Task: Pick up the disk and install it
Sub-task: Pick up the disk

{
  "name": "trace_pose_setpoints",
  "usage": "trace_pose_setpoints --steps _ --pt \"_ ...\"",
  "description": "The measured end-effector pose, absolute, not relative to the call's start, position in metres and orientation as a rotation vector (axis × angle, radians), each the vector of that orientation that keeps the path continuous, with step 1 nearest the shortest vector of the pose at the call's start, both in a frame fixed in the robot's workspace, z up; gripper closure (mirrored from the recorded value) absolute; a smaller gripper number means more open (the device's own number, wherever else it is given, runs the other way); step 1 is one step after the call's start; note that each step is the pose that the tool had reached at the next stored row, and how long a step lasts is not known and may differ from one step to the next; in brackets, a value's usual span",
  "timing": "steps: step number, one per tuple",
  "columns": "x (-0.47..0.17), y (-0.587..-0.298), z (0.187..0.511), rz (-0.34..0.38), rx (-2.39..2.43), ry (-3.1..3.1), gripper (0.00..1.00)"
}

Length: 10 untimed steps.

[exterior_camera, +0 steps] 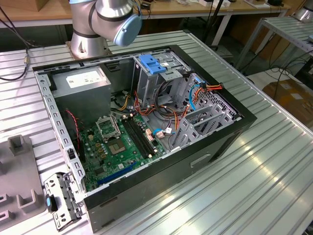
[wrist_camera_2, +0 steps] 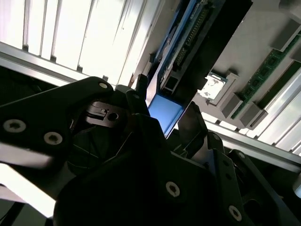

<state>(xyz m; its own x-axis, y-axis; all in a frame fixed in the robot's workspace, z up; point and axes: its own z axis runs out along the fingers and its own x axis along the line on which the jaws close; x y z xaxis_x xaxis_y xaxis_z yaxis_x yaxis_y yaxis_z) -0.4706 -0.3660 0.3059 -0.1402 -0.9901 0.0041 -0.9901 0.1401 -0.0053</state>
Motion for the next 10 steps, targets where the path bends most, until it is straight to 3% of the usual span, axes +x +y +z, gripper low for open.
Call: trace_pose_setpoints --steps 10 --pt "-0.472 -0.365 0.295 -0.005 -2.058 2.37 0.46"
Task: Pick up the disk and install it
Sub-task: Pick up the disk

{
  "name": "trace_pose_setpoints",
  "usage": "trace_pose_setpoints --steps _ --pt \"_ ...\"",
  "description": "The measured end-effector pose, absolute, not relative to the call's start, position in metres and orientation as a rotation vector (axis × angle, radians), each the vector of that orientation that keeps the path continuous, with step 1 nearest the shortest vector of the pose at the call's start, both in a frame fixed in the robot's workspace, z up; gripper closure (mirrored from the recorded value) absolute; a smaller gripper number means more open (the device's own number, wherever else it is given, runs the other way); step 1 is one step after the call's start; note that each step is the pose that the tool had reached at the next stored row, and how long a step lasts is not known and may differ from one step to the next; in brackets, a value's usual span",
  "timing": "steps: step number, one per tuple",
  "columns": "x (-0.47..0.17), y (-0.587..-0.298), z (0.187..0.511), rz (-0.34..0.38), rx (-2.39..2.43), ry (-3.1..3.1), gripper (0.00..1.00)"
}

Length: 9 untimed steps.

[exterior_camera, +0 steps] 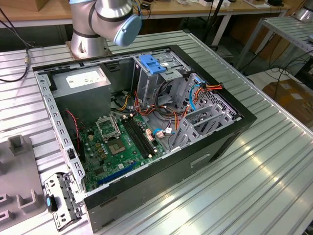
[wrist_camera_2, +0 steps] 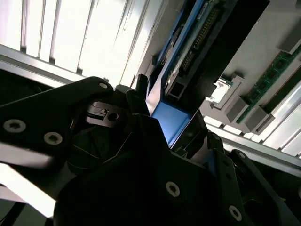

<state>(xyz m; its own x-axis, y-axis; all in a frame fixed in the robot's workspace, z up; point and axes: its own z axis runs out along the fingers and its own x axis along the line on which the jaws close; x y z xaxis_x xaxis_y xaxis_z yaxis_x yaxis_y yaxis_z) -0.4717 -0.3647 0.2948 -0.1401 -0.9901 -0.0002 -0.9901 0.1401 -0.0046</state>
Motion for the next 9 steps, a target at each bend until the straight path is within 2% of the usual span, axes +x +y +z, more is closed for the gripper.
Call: trace_pose_setpoints --steps 9 --pt "-0.4717 -0.3647 0.2938 -0.005 -2.058 2.369 0.46"
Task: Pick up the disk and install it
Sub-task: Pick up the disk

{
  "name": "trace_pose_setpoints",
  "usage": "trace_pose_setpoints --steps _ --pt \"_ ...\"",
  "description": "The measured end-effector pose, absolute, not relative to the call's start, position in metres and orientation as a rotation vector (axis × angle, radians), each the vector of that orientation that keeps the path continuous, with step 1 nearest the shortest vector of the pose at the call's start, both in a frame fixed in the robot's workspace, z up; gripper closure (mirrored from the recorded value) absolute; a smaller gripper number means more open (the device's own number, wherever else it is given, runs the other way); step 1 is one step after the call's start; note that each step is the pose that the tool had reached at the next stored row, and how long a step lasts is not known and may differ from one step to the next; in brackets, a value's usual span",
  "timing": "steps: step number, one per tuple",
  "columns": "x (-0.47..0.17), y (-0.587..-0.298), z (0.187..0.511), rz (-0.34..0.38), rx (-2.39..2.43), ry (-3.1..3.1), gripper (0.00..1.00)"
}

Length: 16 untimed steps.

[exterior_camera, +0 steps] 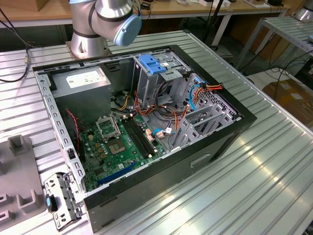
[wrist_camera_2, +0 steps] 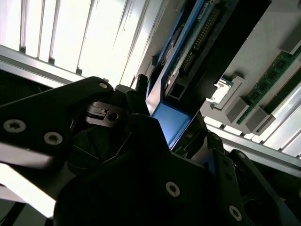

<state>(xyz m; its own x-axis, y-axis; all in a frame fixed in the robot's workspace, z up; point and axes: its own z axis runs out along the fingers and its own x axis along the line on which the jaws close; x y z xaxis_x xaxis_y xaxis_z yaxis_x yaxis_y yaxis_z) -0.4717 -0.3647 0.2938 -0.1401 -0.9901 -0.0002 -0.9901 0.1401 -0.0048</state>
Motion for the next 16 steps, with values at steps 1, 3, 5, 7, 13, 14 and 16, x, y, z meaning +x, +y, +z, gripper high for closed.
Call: trace_pose_setpoints --steps 1,3,5,7,13,14,16 --pt "-0.4717 -0.3647 0.2938 -0.005 -2.058 2.37 0.46" --pt "-0.4717 -0.3647 0.2938 -0.005 -2.058 2.369 0.46" --pt "-0.4717 -0.3647 0.2937 -0.005 -2.058 2.369 0.46" --pt "-0.4717 -0.3647 0.2937 -0.005 -2.058 2.37 0.46" --pt "-0.4708 -0.3631 0.295 -0.005 -2.072 2.357 0.46" --pt "-0.4708 -0.3631 0.2951 -0.006 -2.072 2.357 0.46" --pt "-0.4708 -0.3631 0.2952 -0.005 -2.072 2.357 0.46"
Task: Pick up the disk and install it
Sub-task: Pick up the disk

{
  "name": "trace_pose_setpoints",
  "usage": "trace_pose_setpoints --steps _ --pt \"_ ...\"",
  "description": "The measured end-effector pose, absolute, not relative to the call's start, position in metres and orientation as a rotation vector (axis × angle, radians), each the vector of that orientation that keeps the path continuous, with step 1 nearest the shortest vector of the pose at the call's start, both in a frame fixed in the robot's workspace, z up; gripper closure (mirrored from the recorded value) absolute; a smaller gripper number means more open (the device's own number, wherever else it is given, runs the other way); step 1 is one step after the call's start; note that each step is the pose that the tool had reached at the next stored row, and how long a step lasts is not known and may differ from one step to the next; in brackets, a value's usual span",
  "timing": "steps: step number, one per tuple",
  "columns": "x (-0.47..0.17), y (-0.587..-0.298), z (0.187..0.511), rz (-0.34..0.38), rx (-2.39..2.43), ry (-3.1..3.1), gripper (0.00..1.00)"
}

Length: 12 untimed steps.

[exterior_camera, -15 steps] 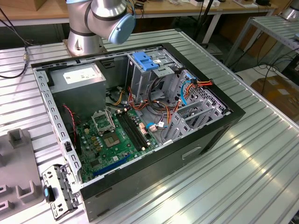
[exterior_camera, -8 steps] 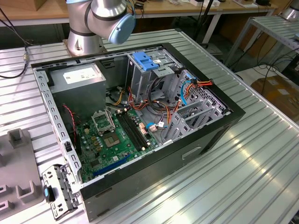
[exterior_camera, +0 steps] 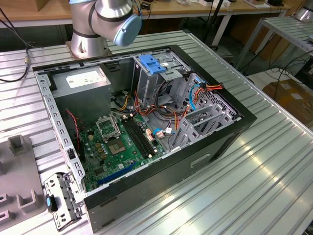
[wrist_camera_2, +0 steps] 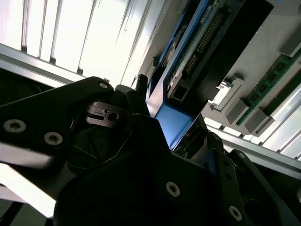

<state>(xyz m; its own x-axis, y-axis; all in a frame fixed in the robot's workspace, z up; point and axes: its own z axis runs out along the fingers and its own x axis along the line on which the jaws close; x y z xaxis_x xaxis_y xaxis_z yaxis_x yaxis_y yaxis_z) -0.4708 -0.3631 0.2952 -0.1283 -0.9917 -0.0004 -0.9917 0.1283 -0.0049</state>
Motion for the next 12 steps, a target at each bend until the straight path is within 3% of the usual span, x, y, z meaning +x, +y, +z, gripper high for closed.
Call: trace_pose_setpoints --steps 12 --pt "-0.4709 -0.3631 0.2942 -0.005 -2.083 2.347 0.46"
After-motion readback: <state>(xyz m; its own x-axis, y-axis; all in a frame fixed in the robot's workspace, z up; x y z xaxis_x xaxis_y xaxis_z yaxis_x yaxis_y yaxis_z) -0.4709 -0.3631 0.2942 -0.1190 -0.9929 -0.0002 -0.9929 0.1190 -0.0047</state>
